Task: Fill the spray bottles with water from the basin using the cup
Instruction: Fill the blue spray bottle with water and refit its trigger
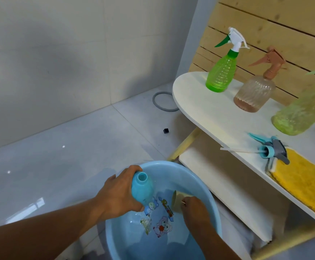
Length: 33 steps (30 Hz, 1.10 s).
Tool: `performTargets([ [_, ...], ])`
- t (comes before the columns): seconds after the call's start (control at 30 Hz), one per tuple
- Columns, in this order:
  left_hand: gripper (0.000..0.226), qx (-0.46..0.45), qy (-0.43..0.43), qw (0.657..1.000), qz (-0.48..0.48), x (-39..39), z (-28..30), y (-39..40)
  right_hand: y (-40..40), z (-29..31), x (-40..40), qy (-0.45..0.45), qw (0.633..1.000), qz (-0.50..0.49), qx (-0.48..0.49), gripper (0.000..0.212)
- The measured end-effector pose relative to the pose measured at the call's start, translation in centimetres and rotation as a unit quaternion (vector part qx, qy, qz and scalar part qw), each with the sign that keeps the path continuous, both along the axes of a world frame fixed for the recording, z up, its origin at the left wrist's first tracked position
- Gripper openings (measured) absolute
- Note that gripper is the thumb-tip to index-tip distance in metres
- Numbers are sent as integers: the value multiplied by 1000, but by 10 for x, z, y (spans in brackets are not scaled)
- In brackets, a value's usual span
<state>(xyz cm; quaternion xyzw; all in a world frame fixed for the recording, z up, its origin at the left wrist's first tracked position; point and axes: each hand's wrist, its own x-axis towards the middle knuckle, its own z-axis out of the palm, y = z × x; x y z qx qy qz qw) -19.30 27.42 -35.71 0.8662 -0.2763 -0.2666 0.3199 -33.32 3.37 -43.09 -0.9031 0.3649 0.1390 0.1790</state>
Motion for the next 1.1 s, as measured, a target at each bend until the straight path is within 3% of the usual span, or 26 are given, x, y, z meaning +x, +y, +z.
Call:
performTargets([
  [0.23, 93, -9, -1, 1000, -8, 2, -3, -3, 16, -16, 36, 0, 998, 59, 3, 23],
  [0.43, 92, -19, -22, 1000, -9, 5, -2, -7, 56, -14, 65, -53, 989, 66, 119, 21],
  [0.53, 92, -23, -32, 999, -12, 9, -2, -5, 67, -12, 69, -94, 982, 36, 160, 46],
  [0.63, 91, -24, -38, 999, -15, 12, 0, -5, 61, -10, 64, -176, 945, -75, 266, 33],
  [0.7, 92, -21, -37, 999, -15, 12, 3, -3, 55, 1, 54, -215, 894, -183, 349, 20],
  [0.8, 93, -21, -39, 999, -17, 12, 4, -2, 42, 15, 36, -245, 837, -269, 409, 20],
  [1.1, 93, 13, -74, 996, -42, -7, 17, 2, 23, 77, -8, -333, 822, -281, 368, 19],
])
